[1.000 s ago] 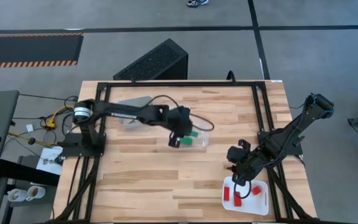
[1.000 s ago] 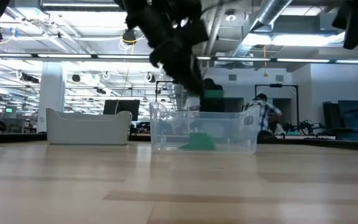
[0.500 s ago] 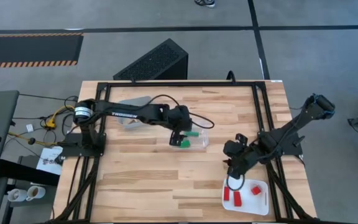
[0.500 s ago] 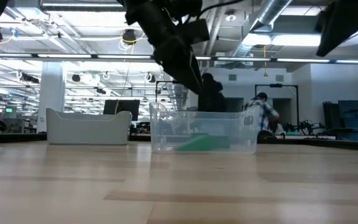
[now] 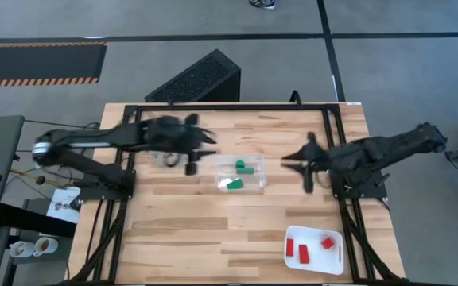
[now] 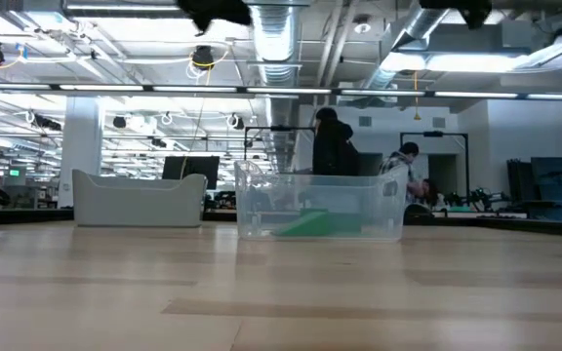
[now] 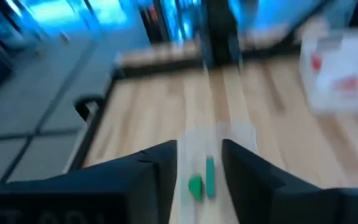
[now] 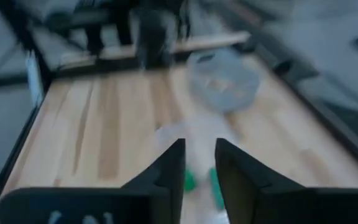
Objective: Sort & place blocks by color
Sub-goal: Return to Home Position
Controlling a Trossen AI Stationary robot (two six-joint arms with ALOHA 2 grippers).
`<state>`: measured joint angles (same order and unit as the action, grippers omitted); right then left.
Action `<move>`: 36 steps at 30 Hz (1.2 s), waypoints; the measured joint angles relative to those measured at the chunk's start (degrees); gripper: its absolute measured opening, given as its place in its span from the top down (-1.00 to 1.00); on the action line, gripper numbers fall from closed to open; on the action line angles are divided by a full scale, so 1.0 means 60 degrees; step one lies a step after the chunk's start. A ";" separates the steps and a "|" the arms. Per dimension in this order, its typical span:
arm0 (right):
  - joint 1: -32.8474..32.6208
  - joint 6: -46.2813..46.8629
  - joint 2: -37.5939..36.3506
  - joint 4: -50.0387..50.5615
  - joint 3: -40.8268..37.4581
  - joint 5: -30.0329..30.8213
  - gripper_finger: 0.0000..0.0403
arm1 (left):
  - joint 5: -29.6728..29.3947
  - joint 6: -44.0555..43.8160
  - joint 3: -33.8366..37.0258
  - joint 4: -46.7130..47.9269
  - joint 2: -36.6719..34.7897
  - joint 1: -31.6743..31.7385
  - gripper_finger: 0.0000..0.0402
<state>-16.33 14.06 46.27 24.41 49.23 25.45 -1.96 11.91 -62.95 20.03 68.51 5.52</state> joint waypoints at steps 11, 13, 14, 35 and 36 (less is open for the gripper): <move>0.1651 -0.2267 -0.4790 -0.2702 -0.3982 -0.1192 0.95 | 0.0525 -0.1261 0.6327 -0.5167 -0.5926 -0.0010 0.98; 0.1781 -0.2457 -0.5503 -0.3032 -0.4424 -0.1364 0.96 | 0.0526 -0.1355 0.6906 -0.5255 -0.6860 -0.0011 0.97; 0.1836 -0.2501 -0.5789 -0.3127 -0.4637 -0.1464 0.95 | 0.0525 -0.1404 0.7151 -0.5201 -0.7295 -0.0011 0.96; 0.2076 -0.2627 -0.7685 -0.6252 -0.8127 -0.2051 0.98 | 0.1060 -0.2186 1.0384 -0.5609 -1.1326 -0.0011 1.00; 0.2079 -0.2433 -0.7683 -0.6108 -0.8127 -0.1860 0.98 | 0.1308 -0.2213 1.0384 -0.5751 -1.1326 -0.0011 1.00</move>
<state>-3.86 -0.53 0.17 -12.24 0.47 14.29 5.89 -1.37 -0.64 -14.47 0.56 5.45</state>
